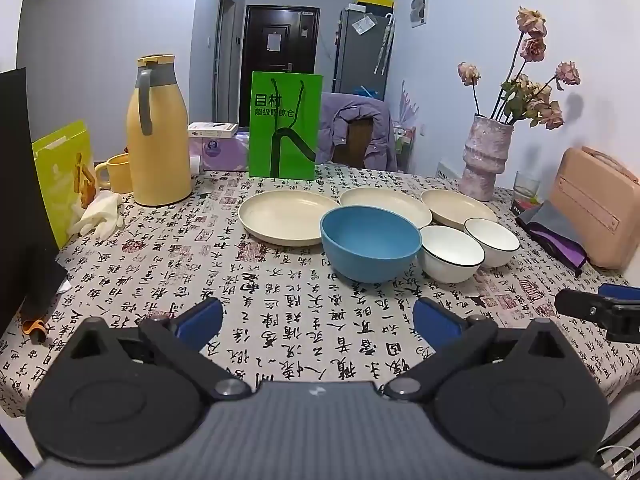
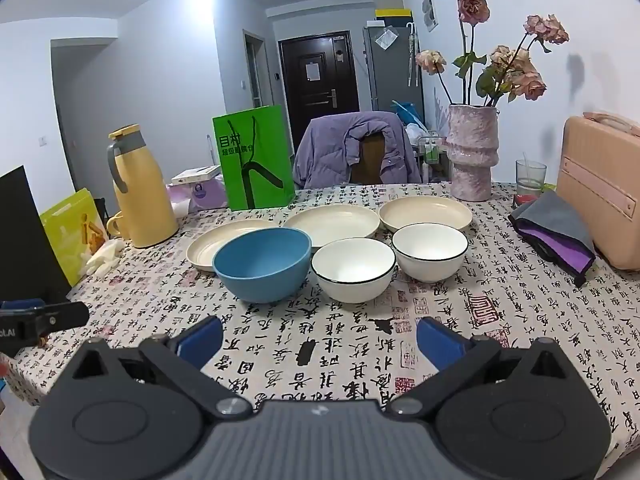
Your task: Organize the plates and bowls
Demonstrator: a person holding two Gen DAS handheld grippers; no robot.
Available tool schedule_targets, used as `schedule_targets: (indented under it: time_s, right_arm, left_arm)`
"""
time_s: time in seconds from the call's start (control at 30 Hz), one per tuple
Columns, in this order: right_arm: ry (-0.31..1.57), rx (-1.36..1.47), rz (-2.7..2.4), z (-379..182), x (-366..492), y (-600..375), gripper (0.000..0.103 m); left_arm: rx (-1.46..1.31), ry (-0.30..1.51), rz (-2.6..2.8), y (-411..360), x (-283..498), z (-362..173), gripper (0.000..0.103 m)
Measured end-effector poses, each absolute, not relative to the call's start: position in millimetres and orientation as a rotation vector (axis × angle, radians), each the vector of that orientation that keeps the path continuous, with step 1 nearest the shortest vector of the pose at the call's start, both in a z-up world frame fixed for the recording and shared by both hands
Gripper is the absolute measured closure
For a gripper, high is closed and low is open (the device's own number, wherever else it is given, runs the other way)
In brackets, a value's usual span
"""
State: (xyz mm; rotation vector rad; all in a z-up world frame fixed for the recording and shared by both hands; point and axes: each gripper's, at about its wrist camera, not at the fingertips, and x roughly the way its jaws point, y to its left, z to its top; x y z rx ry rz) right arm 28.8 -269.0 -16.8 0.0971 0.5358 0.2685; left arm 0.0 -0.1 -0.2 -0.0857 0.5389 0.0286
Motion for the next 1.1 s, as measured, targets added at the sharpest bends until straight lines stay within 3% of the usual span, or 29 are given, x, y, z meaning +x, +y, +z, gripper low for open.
schedule_targets:
  time_s: [1.1]
  right_arm:
    - [0.545,0.074,0.265,-22.2,30.9,-262.0,0.000]
  left_arm:
    - [-0.093,0.538,0.035,0.7,3.4,-1.3,0.000]
